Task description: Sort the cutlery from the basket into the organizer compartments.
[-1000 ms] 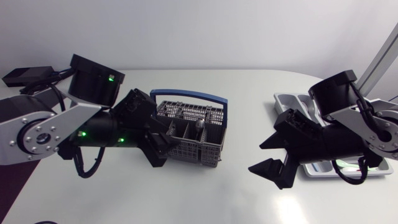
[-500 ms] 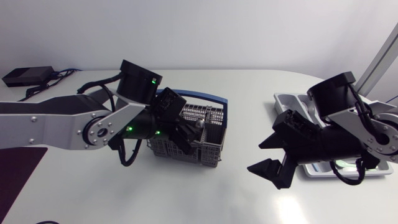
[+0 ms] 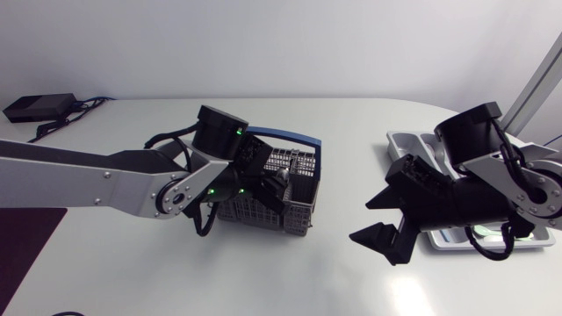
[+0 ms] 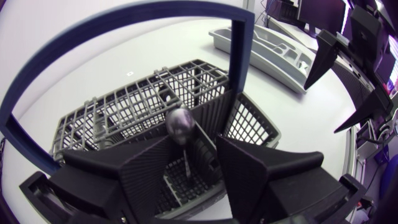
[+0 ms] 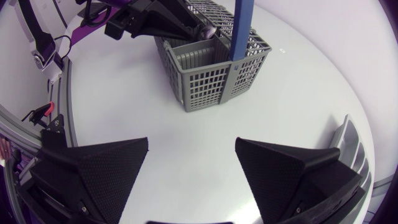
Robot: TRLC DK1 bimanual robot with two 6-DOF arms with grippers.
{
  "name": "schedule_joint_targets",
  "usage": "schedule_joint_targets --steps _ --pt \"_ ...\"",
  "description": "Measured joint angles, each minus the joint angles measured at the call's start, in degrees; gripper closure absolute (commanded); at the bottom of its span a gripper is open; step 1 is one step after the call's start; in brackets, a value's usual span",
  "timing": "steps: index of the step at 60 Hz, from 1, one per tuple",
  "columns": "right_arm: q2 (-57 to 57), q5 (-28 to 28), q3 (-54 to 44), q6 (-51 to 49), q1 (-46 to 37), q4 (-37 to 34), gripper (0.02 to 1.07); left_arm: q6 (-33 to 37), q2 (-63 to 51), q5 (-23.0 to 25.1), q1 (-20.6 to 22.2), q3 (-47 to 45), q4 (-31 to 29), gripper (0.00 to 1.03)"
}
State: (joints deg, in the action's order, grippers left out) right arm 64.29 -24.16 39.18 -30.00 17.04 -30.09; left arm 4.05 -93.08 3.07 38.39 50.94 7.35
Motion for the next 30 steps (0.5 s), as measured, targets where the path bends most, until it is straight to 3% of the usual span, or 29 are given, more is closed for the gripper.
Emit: schedule_joint_targets --steps 9,30 --pt "0.0 0.0 0.0 0.0 0.0 0.4 0.06 -0.7 0.0 -2.5 0.0 -0.7 2.0 0.53" --pt "0.0 0.0 -0.1 0.0 0.0 0.4 0.06 -1.3 -2.0 -2.5 0.0 -0.7 3.7 0.52"
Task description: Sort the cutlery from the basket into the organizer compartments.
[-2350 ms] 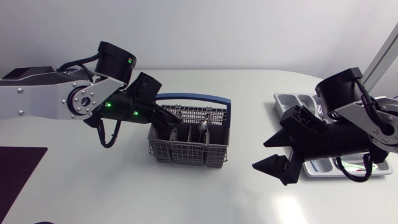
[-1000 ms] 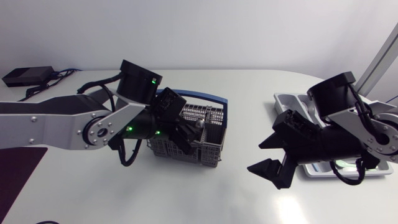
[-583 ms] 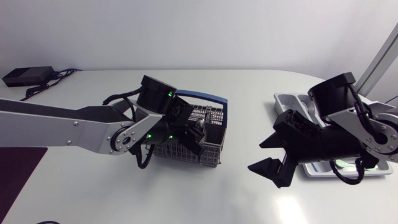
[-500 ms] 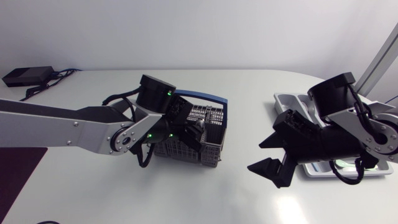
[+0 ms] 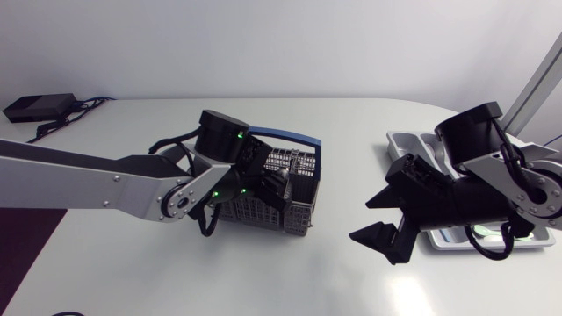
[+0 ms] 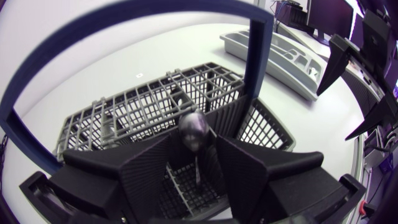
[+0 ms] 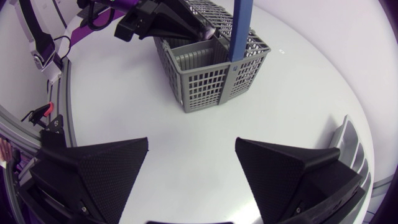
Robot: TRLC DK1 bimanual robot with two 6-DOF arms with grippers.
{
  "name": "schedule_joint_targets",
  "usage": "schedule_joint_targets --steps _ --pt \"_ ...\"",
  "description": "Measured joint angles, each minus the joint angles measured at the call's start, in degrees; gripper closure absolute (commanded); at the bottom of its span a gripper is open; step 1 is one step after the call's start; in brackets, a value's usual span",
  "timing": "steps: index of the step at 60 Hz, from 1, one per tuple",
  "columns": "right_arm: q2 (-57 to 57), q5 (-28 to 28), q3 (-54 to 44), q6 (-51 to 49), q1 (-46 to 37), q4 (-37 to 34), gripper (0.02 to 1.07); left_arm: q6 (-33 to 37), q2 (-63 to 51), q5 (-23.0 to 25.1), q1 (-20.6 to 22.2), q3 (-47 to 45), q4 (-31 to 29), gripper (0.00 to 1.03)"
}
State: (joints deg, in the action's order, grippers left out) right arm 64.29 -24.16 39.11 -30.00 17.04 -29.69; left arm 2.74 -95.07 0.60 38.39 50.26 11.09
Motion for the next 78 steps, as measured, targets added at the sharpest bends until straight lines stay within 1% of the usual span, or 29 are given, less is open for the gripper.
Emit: schedule_joint_targets --steps 18,28,30,31,33,39,45,48,49,52,57,78 --pt "0.0 0.0 -0.9 0.0 0.0 0.2 0.06 0.0 -2.2 1.1 -0.1 0.7 1.8 0.52" --pt "0.0 0.0 -0.9 0.0 0.0 0.2 0.06 0.0 -2.8 3.9 -0.8 0.7 3.4 0.53" --pt "0.0 0.0 -0.9 0.0 0.0 0.2 0.06 0.0 -3.0 4.1 -0.9 0.7 3.7 0.54" --pt "0.0 0.0 -0.9 0.0 0.0 0.2 0.06 0.0 -3.2 4.2 -0.9 0.7 4.0 0.6" --pt "0.0 0.0 -0.9 0.0 0.0 0.2 0.06 0.0 -3.3 4.3 -0.9 0.7 4.4 0.64" --pt "0.0 0.0 -1.0 0.0 0.0 0.2 0.06 0.0 -3.8 5.2 -1.1 0.7 5.3 0.68" --pt "0.0 0.0 -1.1 0.0 0.0 0.2 0.06 0.0 -4.0 5.4 -1.1 0.7 5.6 0.75" --pt "0.0 -0.1 -1.3 0.0 -0.2 0.4 0.06 0.1 -4.0 5.4 -1.1 0.7 5.6 0.75" --pt "0.0 -0.1 -1.3 0.0 -0.3 0.4 0.06 0.1 -4.0 5.4 -1.1 0.7 5.6 0.78" --pt "0.0 0.0 -1.5 -0.1 -0.3 0.5 0.06 0.1 -4.0 5.4 -1.1 0.7 5.6 0.79" --pt "0.2 0.0 -1.8 -0.2 -0.4 0.8 0.06 0.2 -4.0 6.3 -1.1 0.7 5.6 0.84" --pt "0.2 -0.1 -1.8 -0.5 -0.7 1.1 0.06 0.3 -4.5 12.0 -1.1 0.8 5.5 0.92"
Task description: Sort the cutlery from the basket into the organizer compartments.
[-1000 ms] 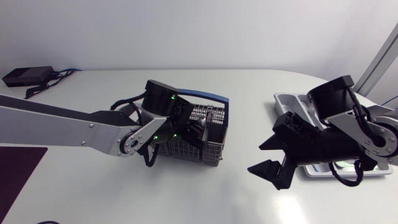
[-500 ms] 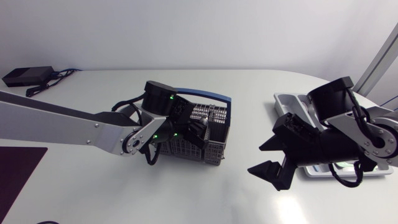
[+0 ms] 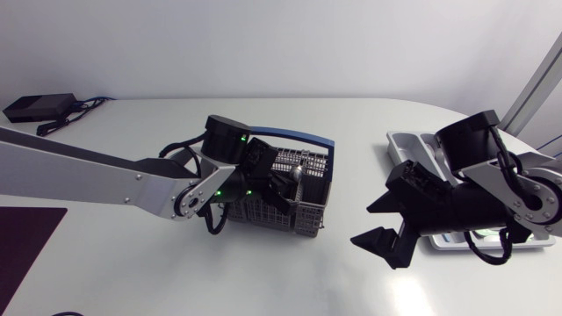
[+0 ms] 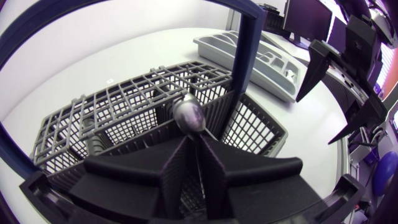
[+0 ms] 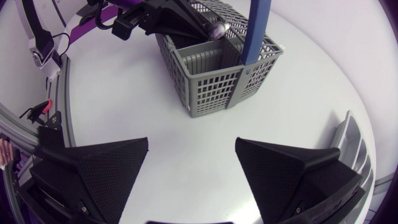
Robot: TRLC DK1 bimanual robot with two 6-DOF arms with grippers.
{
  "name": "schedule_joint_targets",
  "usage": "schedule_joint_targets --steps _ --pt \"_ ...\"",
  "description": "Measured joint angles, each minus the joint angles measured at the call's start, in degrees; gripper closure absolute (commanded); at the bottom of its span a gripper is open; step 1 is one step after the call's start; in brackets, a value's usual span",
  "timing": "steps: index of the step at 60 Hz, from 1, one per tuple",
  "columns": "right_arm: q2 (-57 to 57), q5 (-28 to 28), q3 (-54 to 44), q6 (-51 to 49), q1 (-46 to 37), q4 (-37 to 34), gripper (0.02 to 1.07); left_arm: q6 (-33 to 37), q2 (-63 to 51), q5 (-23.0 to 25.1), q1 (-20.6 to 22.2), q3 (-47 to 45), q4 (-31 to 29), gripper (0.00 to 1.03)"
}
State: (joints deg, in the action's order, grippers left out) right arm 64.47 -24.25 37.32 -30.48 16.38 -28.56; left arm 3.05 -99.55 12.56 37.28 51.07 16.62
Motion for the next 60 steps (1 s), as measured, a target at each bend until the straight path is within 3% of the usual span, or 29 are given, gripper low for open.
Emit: schedule_joint_targets --steps 27,60 --pt "0.0 0.0 0.0 -0.2 0.0 0.1 0.06 0.6 0.0 5.4 0.0 0.0 0.0 0.92" --pt "0.0 -0.1 -0.8 -0.9 0.0 0.1 0.06 -2.5 0.0 6.4 -1.7 0.1 -0.2 0.85"
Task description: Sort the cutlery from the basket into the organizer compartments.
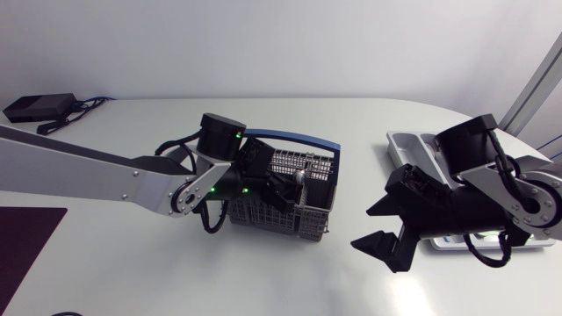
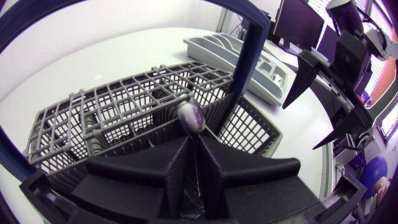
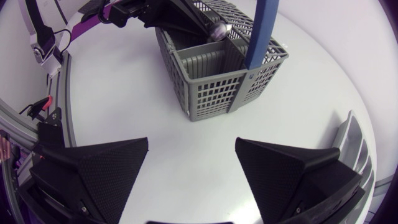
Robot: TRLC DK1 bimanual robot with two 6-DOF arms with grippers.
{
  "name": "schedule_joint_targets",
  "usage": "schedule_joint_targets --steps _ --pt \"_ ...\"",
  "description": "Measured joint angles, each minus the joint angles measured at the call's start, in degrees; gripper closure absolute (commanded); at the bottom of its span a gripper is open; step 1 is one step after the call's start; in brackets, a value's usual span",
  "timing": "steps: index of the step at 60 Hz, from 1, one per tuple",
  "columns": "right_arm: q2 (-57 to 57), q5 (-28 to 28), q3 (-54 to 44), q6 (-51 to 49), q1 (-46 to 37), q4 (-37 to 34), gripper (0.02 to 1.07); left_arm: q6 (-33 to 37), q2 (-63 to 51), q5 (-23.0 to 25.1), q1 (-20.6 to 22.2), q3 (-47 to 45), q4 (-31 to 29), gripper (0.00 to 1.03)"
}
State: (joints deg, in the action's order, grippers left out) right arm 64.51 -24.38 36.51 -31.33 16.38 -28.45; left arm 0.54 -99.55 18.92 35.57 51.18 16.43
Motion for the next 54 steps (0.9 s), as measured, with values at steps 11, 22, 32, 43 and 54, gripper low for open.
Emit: schedule_joint_targets --steps 11,22,32,43,54 --pt "0.0 0.0 0.0 0.0 0.0 0.0 0.06 -2.1 0.0 2.2 -0.7 1.8 -1.0 0.84" --pt "0.0 0.0 0.0 0.0 0.0 0.0 0.06 -3.1 -0.1 4.2 -1.0 4.2 -2.0 0.84" --pt "0.0 0.0 0.0 0.0 0.0 0.0 0.06 -3.6 -1.6 6.1 -1.0 5.7 -2.5 0.84" --pt "0.1 0.0 -0.3 0.0 0.0 0.4 0.06 -3.6 -3.3 6.4 -1.0 5.8 -4.2 0.84" --pt "0.1 0.0 -0.3 0.0 0.0 0.4 0.06 -3.5 -3.6 6.3 -1.0 6.1 -5.0 0.84"
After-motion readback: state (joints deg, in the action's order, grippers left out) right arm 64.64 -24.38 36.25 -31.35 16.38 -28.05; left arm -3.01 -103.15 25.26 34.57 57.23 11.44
